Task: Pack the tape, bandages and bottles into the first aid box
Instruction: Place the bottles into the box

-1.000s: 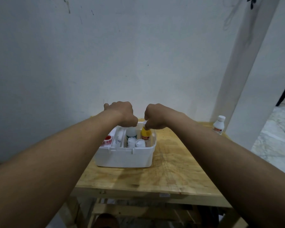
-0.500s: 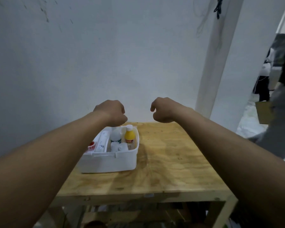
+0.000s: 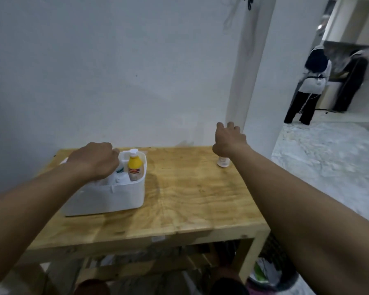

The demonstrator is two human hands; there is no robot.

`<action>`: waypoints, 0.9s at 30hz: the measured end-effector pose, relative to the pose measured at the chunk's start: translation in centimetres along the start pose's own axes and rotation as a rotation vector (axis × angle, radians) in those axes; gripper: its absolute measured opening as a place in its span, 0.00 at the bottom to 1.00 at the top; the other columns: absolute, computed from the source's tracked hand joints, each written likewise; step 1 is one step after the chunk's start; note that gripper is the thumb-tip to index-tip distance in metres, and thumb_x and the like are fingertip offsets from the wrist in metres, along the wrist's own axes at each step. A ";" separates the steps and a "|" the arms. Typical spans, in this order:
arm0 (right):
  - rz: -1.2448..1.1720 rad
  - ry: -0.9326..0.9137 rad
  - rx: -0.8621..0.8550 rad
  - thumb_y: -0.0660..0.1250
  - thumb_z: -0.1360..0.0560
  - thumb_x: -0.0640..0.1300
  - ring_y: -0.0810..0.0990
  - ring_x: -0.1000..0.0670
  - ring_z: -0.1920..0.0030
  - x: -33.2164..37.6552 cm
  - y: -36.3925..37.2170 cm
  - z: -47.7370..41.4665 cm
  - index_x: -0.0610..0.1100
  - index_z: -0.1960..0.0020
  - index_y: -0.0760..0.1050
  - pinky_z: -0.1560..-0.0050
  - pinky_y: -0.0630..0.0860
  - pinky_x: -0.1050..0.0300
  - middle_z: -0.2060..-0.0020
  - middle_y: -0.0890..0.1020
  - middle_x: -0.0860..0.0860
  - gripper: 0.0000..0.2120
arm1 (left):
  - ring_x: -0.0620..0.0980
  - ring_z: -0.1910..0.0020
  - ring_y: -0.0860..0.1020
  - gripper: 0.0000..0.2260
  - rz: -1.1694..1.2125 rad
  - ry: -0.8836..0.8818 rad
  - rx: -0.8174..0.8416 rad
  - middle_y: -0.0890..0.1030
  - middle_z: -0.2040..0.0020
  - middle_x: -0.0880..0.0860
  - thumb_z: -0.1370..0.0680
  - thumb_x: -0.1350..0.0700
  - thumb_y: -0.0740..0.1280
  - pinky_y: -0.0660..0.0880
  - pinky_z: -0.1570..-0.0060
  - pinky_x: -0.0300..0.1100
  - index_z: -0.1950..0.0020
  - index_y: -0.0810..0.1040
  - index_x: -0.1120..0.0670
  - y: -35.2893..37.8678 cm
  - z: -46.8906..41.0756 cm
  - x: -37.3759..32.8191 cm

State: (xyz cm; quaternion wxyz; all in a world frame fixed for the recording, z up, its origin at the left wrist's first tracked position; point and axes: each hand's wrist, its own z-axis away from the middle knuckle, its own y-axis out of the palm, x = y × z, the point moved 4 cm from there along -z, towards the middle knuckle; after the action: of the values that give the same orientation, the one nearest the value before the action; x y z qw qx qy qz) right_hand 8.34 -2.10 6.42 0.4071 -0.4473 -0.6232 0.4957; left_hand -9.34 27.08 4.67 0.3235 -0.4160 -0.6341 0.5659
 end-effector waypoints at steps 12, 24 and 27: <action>-0.350 0.072 -0.041 0.63 0.22 0.34 0.77 0.39 0.48 -3.7 4.7 -1.6 0.42 0.26 0.58 0.52 0.74 0.48 0.41 0.75 0.39 0.27 | 0.60 0.42 0.77 0.24 -0.027 0.045 -0.069 0.80 0.38 0.60 0.18 0.46 0.47 0.73 0.43 0.50 0.40 0.79 0.56 -0.3 1.6 1.8; -0.494 -0.033 -0.103 0.70 0.26 0.41 0.79 0.42 0.53 -0.5 2.4 -0.9 0.40 0.47 0.75 0.58 0.74 0.50 0.49 0.81 0.43 0.10 | 0.54 0.43 0.74 0.20 -0.221 0.059 0.006 0.81 0.47 0.54 0.18 0.50 0.48 0.67 0.39 0.51 0.55 0.78 0.53 -0.2 4.5 2.1; -0.546 -0.142 -0.083 0.74 0.27 0.43 0.79 0.43 0.53 2.1 -0.1 0.4 0.41 0.46 0.77 0.54 0.78 0.47 0.50 0.81 0.44 0.12 | 0.57 0.28 0.66 0.16 -0.229 0.044 0.120 0.78 0.38 0.55 0.18 0.50 0.47 0.60 0.32 0.59 0.47 0.74 0.52 0.5 4.7 2.2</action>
State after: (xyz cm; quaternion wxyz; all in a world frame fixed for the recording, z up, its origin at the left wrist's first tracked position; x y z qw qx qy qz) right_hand 7.43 -0.20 6.59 0.4624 -0.2435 -0.7672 0.3719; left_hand -14.41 26.91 3.31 0.4242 -0.3328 -0.6352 0.5530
